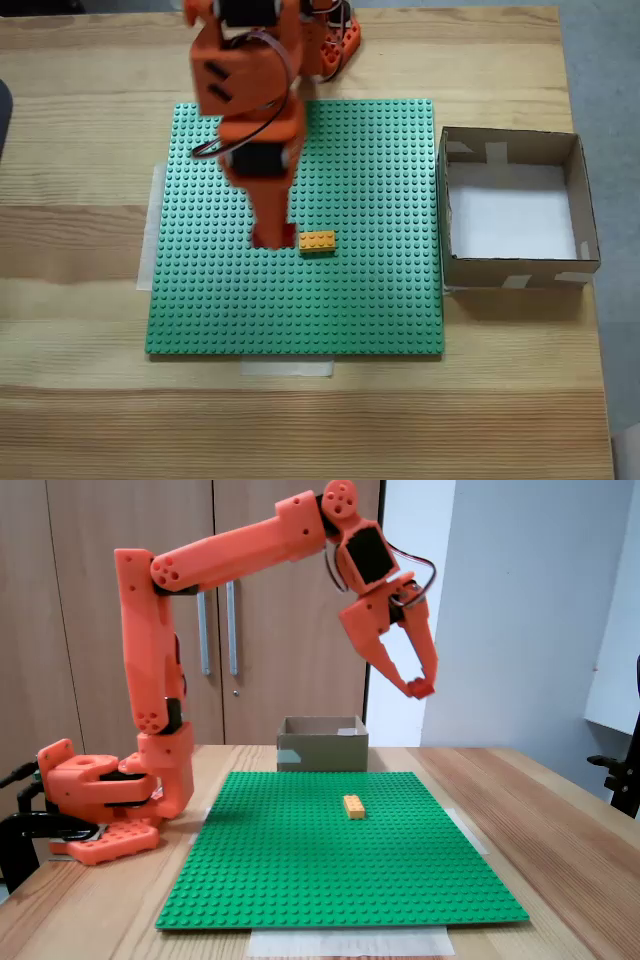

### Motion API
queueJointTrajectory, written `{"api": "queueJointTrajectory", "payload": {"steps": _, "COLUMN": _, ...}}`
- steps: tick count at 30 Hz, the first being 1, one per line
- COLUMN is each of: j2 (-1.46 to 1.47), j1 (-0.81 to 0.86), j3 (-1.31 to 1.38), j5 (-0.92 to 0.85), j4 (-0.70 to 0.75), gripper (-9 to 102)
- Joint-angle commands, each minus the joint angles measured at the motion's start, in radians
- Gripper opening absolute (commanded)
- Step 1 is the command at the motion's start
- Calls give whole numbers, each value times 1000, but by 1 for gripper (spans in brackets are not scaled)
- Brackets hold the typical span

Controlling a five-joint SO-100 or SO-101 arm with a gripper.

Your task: Pick the red lego block and put it in the box.

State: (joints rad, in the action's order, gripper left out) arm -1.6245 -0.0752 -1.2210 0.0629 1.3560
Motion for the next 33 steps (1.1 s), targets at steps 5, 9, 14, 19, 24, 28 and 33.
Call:
{"api": "queueJointTrajectory", "payload": {"steps": 5, "j2": -163, "j1": -189, "j3": 0, "j5": -49, "j4": 60, "gripper": -1}}
{"api": "queueJointTrajectory", "payload": {"steps": 9, "j2": -206, "j1": -304, "j3": -2, "j5": -58, "j4": 106, "gripper": -1}}
{"api": "queueJointTrajectory", "payload": {"steps": 14, "j2": -207, "j1": -420, "j3": 12, "j5": -44, "j4": 89, "gripper": -1}}
{"api": "queueJointTrajectory", "payload": {"steps": 19, "j2": -207, "j1": -499, "j3": 18, "j5": -28, "j4": 91, "gripper": -1}}
{"api": "queueJointTrajectory", "payload": {"steps": 24, "j2": -195, "j1": -575, "j3": 9, "j5": -6, "j4": 87, "gripper": -1}}
{"api": "queueJointTrajectory", "payload": {"steps": 28, "j2": -192, "j1": -611, "j3": -61, "j5": -15, "j4": 31, "gripper": -1}}
{"api": "queueJointTrajectory", "payload": {"steps": 33, "j2": -184, "j1": -632, "j3": -149, "j5": -34, "j4": -18, "gripper": -1}}
